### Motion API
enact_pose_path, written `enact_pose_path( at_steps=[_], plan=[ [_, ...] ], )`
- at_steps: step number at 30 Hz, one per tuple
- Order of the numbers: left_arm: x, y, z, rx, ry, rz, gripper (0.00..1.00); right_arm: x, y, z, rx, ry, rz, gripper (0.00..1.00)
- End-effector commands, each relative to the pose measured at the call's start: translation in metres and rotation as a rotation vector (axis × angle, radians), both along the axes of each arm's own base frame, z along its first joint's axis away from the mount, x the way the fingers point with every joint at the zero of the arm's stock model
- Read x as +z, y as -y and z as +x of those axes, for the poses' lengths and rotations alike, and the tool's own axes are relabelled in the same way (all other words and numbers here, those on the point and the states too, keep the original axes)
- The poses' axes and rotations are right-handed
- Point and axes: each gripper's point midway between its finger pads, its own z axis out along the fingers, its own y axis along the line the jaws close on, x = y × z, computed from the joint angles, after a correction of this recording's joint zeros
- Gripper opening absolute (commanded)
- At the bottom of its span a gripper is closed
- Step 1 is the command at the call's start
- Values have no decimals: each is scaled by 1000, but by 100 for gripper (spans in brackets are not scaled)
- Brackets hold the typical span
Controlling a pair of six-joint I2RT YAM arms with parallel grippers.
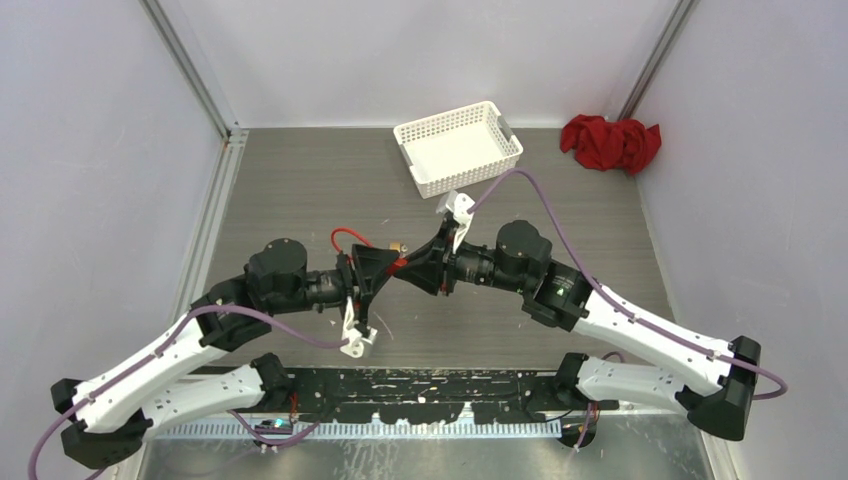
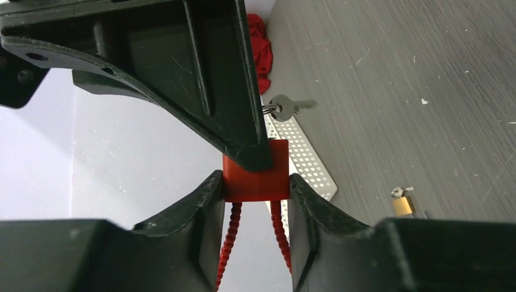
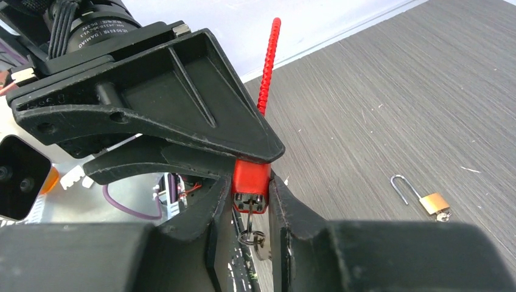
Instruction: Unlock with the key
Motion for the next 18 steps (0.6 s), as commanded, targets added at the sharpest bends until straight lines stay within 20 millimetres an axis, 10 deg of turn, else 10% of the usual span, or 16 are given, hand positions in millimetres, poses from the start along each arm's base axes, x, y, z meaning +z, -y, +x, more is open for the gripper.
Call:
enact_pose_path(
  at_steps=[1, 5, 10, 18],
  plan=[
    [29, -3, -2, 0, 36, -63, 32, 32, -7, -11, 80, 51, 60, 1],
    [22, -5, -4, -8, 54, -41, 9, 32, -9, -10, 81, 48, 49, 7],
    [22, -7, -3, -1, 79, -38, 0, 35, 17, 6, -42, 32, 40, 59],
    [24, -4, 3, 3, 142, -36, 0, 27, 41, 7, -32, -57, 66, 59]
  ],
)
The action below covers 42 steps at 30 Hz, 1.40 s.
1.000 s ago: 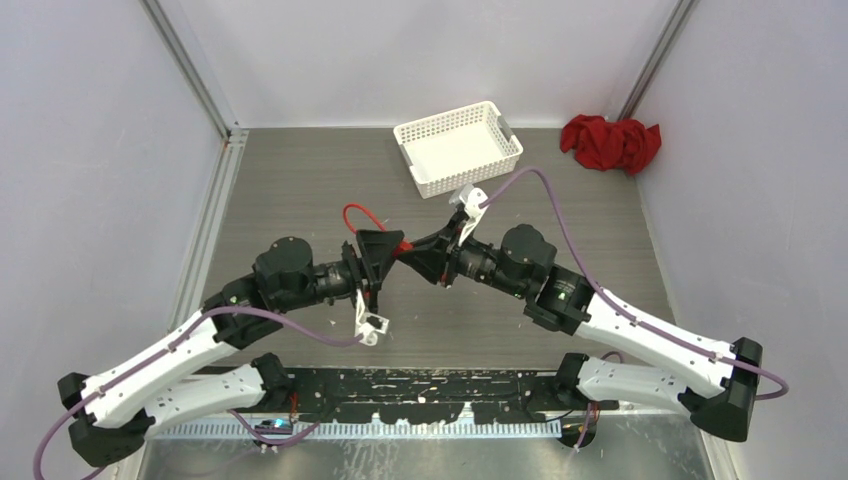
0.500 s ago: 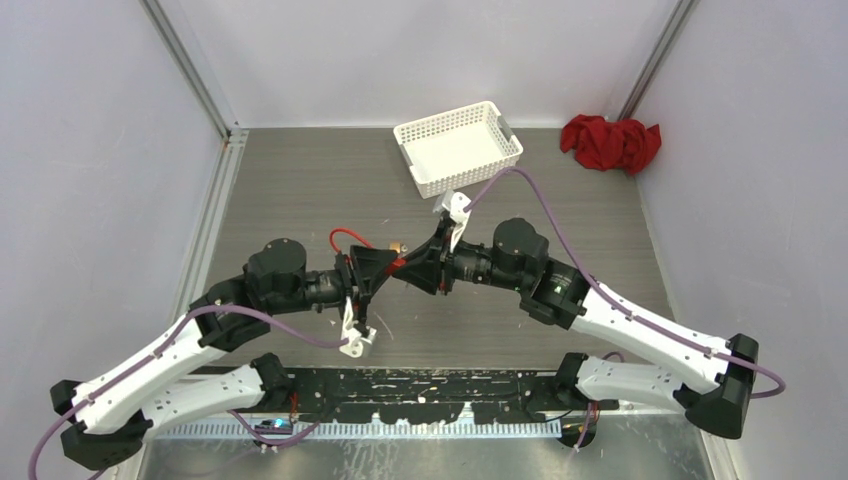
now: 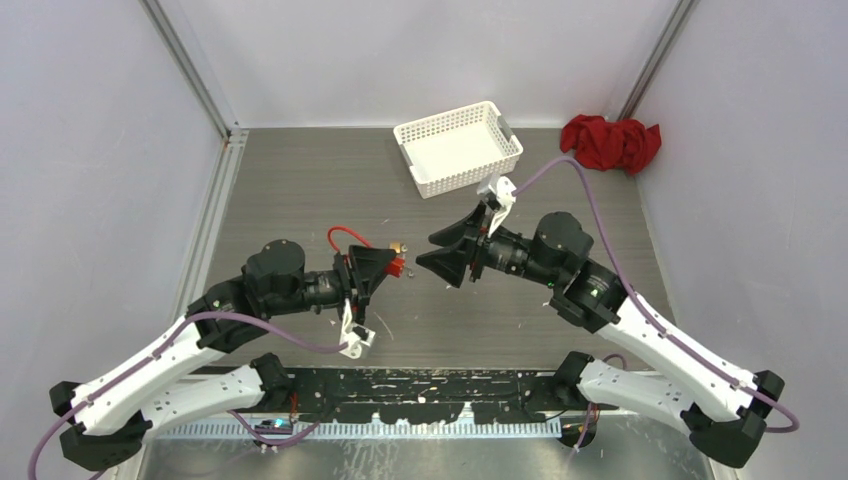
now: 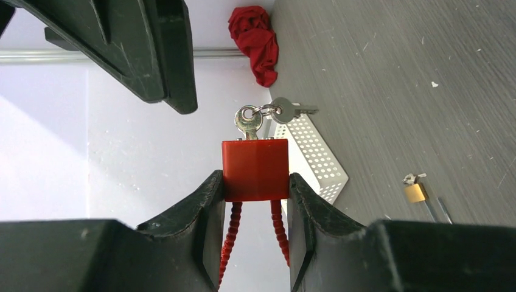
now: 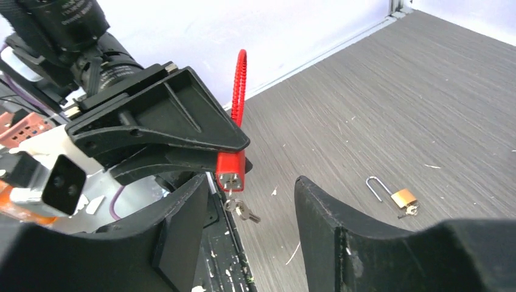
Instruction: Unlock with the key
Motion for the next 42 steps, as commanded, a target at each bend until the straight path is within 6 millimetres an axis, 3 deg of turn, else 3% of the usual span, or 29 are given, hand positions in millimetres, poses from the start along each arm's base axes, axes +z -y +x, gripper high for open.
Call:
enact_pose_path(
  at_steps=[1, 4, 9, 20, 25, 32, 39, 42],
  plan=[
    [26, 2, 3, 1, 86, -69, 0, -4, 0, -10, 64, -48, 10, 57],
    [29, 2, 5, 12, 91, -74, 0, -8, -3, -11, 92, -62, -7, 51],
    [27, 0, 11, 43, 84, -67, 0, -11, -8, -7, 100, -61, -28, 53],
    [22, -2, 11, 55, 66, -52, 0, -15, -23, 5, 124, -64, -35, 47],
    [14, -5, 14, 75, 44, -16, 0, -16, -26, 7, 143, -76, -35, 32],
    [11, -5, 14, 78, 36, -9, 0, -19, -29, 8, 162, -88, -39, 29],
    [8, -6, 8, 55, 19, 9, 0, -22, -28, 6, 199, -98, -52, 19],
    [6, -6, 5, 29, 41, 17, 0, -22, -28, 3, 232, -116, -50, 10]
  ],
)
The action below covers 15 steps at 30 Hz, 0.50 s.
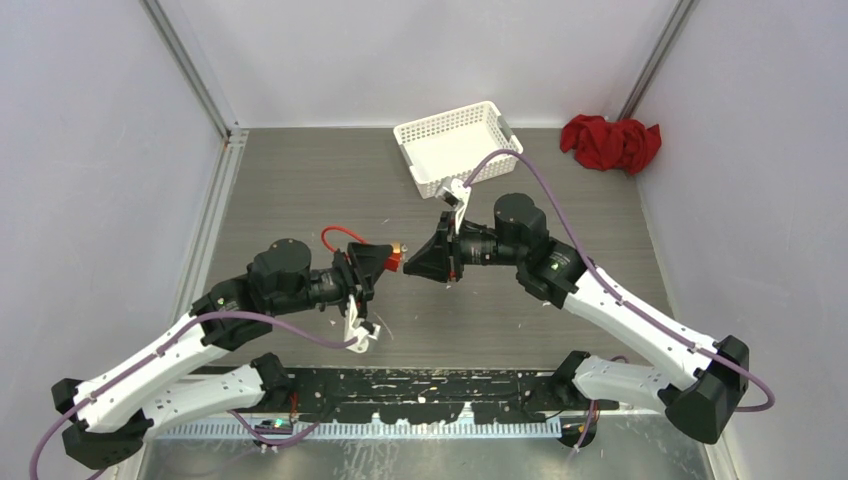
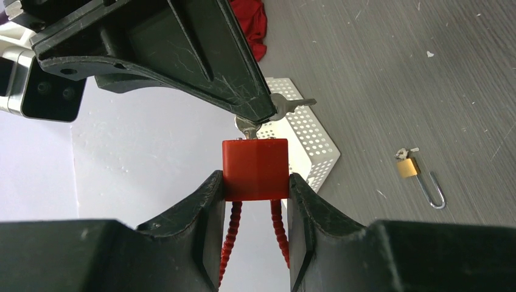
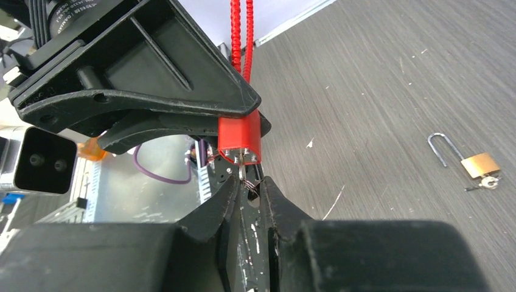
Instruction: Unlock with the key
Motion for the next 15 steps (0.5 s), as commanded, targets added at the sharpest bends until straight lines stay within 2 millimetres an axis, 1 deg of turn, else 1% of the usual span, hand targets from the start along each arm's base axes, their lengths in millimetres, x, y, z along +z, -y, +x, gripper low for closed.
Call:
enact_pose_path(
  at_steps=[1, 3, 4, 13, 15],
  plan=[
    [18, 1, -11, -60, 49, -37, 0, 32, -2, -1, 46, 43, 74, 7],
    [19, 2, -11, -74, 90, -42, 0, 30, -2, -2, 58, 11, 78, 1],
    [20, 3, -11, -79, 112, -46, 0, 28, -3, -3, 64, -10, 81, 1],
    [33, 9, -4, -85, 243, -90, 0, 19, -13, -13, 136, -229, 152, 1],
    [36, 10, -6, -97, 272, -100, 0, 23, -14, -17, 159, -283, 208, 1]
  ],
)
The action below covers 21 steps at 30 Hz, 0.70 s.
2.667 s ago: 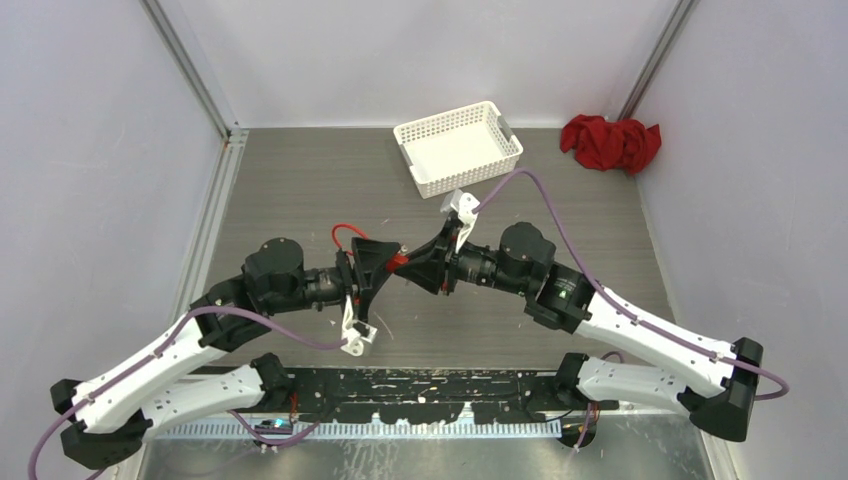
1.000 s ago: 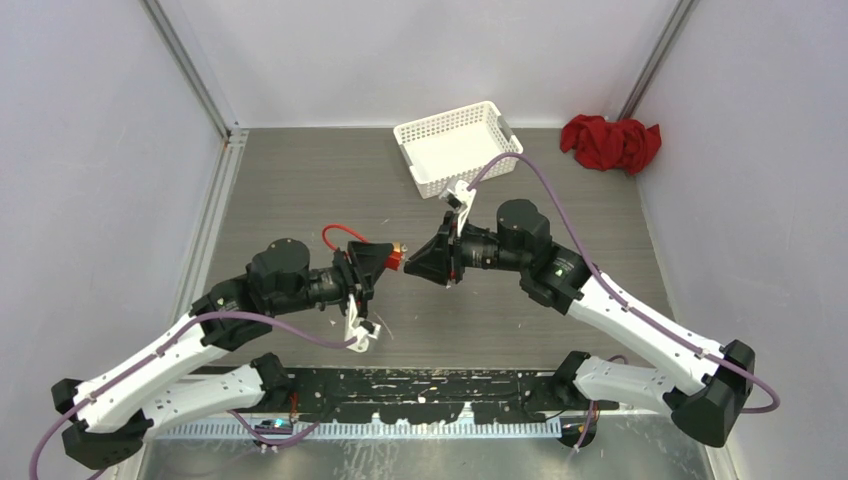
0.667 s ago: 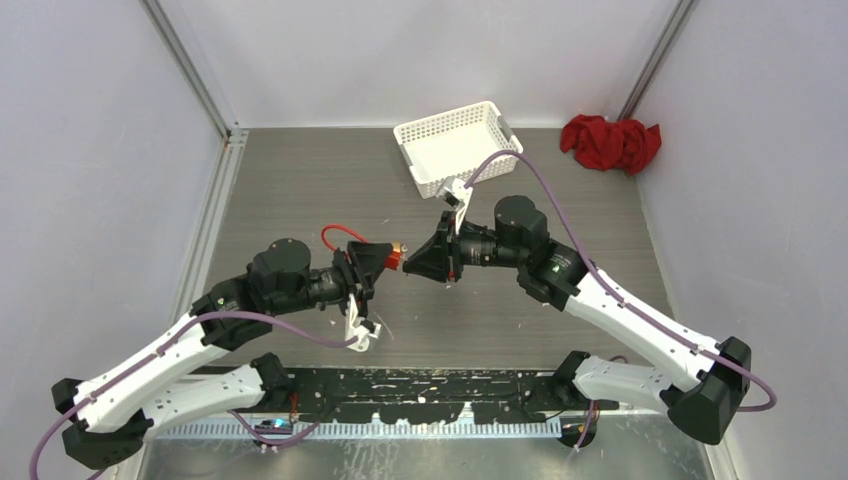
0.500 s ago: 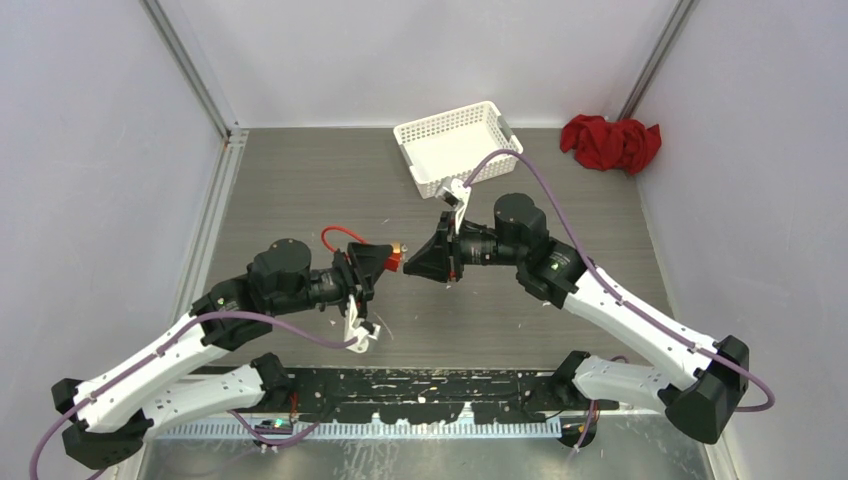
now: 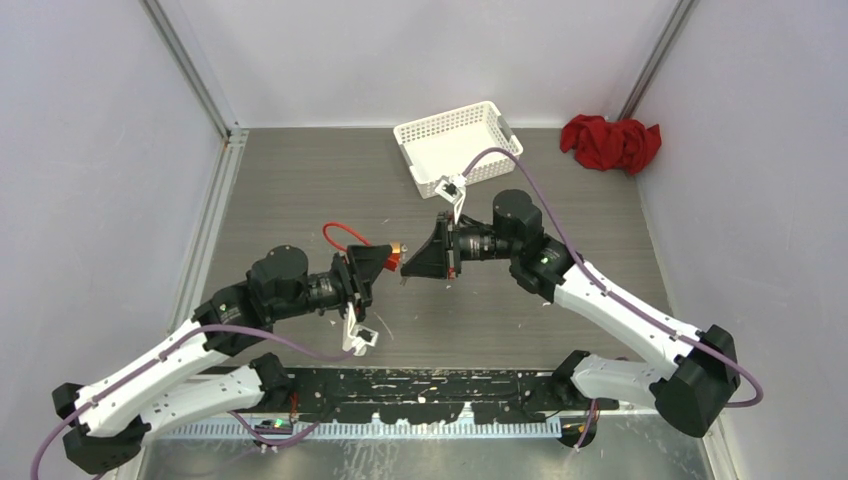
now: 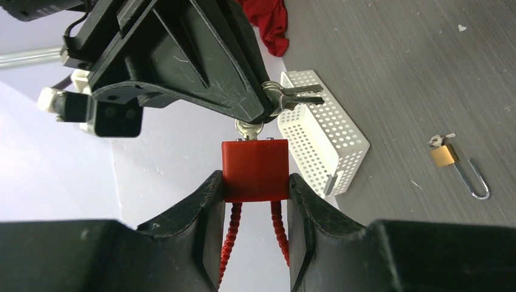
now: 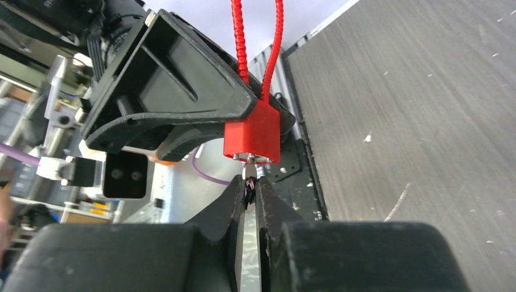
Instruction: Unlock with the key
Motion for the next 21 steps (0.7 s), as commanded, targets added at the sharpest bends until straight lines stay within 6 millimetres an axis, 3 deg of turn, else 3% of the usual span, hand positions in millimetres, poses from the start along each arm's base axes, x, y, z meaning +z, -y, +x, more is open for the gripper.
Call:
enact_pose_path(
  at_steps=[1, 14, 21],
  plan=[
    [37, 11, -8, -78, 146, -108, 0, 28, -7, -9, 51, -91, 175, 1],
    [64, 15, -25, -173, 348, -221, 0, 20, -5, -8, 64, -334, 288, 1],
    [68, 12, -30, -186, 413, -225, 0, 32, -5, -9, 119, -413, 401, 1]
  ],
)
